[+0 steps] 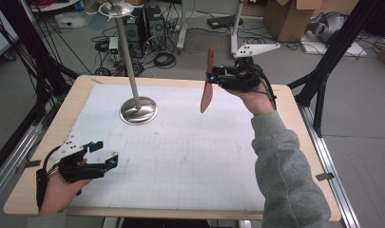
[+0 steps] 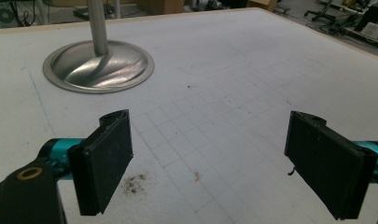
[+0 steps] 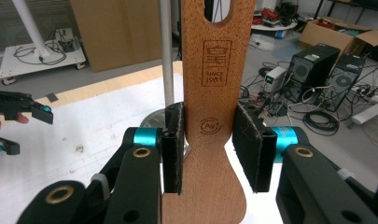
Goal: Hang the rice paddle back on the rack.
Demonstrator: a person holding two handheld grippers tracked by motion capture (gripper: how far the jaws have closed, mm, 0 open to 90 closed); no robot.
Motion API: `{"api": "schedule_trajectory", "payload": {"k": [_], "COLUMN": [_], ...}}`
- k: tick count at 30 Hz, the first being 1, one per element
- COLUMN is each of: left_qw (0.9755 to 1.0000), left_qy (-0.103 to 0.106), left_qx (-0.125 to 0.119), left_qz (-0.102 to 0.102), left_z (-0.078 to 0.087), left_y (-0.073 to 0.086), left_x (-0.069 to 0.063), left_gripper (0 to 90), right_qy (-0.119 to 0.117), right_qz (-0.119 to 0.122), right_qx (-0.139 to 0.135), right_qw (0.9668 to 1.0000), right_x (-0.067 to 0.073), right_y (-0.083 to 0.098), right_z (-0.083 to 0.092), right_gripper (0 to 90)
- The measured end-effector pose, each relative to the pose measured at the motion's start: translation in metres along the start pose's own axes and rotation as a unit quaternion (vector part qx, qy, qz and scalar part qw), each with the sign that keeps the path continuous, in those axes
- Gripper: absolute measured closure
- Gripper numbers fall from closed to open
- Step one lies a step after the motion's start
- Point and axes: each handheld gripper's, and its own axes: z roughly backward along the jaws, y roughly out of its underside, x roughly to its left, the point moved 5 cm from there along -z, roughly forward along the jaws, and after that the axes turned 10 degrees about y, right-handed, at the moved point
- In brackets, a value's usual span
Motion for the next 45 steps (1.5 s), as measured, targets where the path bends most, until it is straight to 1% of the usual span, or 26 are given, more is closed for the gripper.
{"api": "schedule_trajectory", "payload": {"k": [3, 5, 6, 7, 12, 14, 16, 18, 20, 24, 30, 32, 34, 36, 38, 40, 43, 45], "left_qw": [1.0, 1.0, 1.0, 1.0, 1.0, 1.0, 1.0, 1.0, 1.0, 1.0, 1.0, 1.0, 1.0, 0.9999, 0.9999, 0.9999, 0.9998, 0.9998], "left_qy": [0.001, 0.002, 0.001, 0.0, -0.003, -0.004, -0.005, -0.005, 0.0, -0.001, -0.006, -0.006, -0.008, -0.009, -0.012, -0.014, -0.018, -0.018], "left_qx": [-0.001, 0.006, 0.004, 0.006, 0.001, 0.003, 0.002, 0.002, -0.001, 0.002, 0.003, 0.004, 0.002, 0.005, 0.005, 0.007, 0.003, 0.003], "left_qz": [0.005, 0.004, 0.005, 0.002, 0.002, 0.001, 0.002, 0.002, 0.001, -0.001, -0.001, -0.002, -0.001, 0.0, 0.004, 0.005, 0.005, 0.004], "left_z": [0.0, 0.001, 0.001, 0.002, 0.006, 0.006, 0.006, 0.006, 0.005, 0.005, 0.006, 0.007, 0.008, 0.009, 0.01, 0.013, 0.016, 0.017], "left_y": [0.001, 0.002, 0.002, 0.002, 0.0, 0.0, 0.0, 0.0, -0.001, -0.001, 0.0, 0.0, 0.001, 0.002, 0.003, 0.004, 0.003, 0.003], "left_x": [0.0, 0.001, 0.0, 0.0, 0.001, 0.001, 0.001, 0.002, 0.001, 0.002, 0.003, 0.002, 0.002, 0.003, 0.004, 0.006, 0.006, 0.006], "left_gripper": [15.5, 15.7, 15.7, 15.7, 15.7, 15.7, 15.7, 15.7, 15.7, 15.7, 16.0, 16.1, 16.1, 16.1, 16.1, 16.1, 16.1, 16.1], "right_qy": [-0.006, -0.016, -0.018, -0.018, -0.025, -0.03, -0.03, -0.034, -0.035, -0.037, -0.043, -0.05, -0.053, -0.053, -0.057, -0.054, -0.054, -0.055], "right_qz": [0.0, -0.006, -0.007, -0.004, -0.002, -0.002, -0.003, -0.005, -0.001, 0.001, 0.003, 0.005, 0.006, 0.004, -0.002, -0.003, -0.005, -0.002], "right_qx": [-0.001, -0.005, -0.007, -0.007, -0.008, -0.009, -0.006, -0.009, -0.008, -0.007, -0.013, -0.018, -0.018, -0.02, -0.022, -0.022, -0.022, -0.021], "right_qw": [1.0, 0.9998, 0.9998, 0.9998, 0.9997, 0.9995, 0.9995, 0.9994, 0.9993, 0.9993, 0.999, 0.9986, 0.9984, 0.9984, 0.9981, 0.9983, 0.9983, 0.9983], "right_x": [0.002, 0.004, 0.004, 0.005, 0.009, 0.01, 0.012, 0.014, 0.017, 0.021, 0.027, 0.03, 0.031, 0.033, 0.034, 0.034, 0.036, 0.038], "right_y": [-0.006, -0.01, -0.012, -0.014, -0.023, -0.026, -0.028, -0.032, -0.035, -0.04, -0.049, -0.051, -0.052, -0.054, -0.056, -0.058, -0.062, -0.065], "right_z": [-0.004, -0.007, -0.008, -0.01, -0.018, -0.022, -0.025, -0.028, -0.032, -0.037, -0.044, -0.046, -0.048, -0.051, -0.054, -0.057, -0.061, -0.064], "right_gripper": [64.9, 64.9, 64.9, 65.0, 64.9, 64.9, 64.9, 64.9, 64.9, 64.9, 64.9, 64.9, 64.9, 64.9, 64.9, 64.9, 64.9, 64.9]}}
